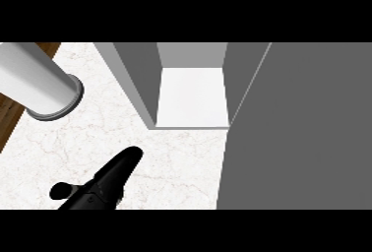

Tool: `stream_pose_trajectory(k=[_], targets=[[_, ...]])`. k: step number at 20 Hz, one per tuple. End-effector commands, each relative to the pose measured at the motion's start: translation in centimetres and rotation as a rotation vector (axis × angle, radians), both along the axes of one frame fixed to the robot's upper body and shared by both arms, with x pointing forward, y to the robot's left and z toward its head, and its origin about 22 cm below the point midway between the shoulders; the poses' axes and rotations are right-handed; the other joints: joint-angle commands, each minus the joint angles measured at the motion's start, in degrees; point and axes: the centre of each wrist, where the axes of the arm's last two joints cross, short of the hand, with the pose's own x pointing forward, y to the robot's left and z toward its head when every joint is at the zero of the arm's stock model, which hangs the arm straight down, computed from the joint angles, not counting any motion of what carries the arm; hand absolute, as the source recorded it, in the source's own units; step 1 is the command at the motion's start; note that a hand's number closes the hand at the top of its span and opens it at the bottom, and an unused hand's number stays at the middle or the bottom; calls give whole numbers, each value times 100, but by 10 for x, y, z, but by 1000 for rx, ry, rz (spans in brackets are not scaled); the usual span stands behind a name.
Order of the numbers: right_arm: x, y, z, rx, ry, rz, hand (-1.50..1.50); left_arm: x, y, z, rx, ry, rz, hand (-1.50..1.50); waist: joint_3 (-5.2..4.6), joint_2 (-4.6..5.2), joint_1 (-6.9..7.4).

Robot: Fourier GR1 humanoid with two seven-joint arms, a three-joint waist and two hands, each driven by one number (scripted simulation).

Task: Pick up the wine, place it into the cabinet and close the cabinet

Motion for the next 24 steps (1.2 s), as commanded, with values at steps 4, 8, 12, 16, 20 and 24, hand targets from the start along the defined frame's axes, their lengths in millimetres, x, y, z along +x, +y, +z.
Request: stream_pose_trajectory(k=[4, 8, 12, 16, 20, 24], targets=[[-8, -3, 6, -27, -19, -56, -150, 3, 11, 2, -125, 192, -9, -150, -3, 23, -6], [-11, -13, 4, -37, -64, -89, -150, 4, 9, -15, -144, 227, 0, -150, -2, 37, -23], [-18, -24, 5, -27, -62, -96, -150, 3, 16, -22, -171, 264, 6, -150, -1, 38, -37], [-15, -33, 2, -19, -53, -102, -150, 11, 33, -39, -201, 267, 46, -150, -11, 70, -32], [-16, -32, 2, -37, -66, -102, -150, 25, 33, -59, -219, 313, 91, -150, -12, 64, -26], [-18, -40, 4, -41, -65, -98, -150, 25, 44, -87, -197, 318, 189, -150, -15, 63, 6]])
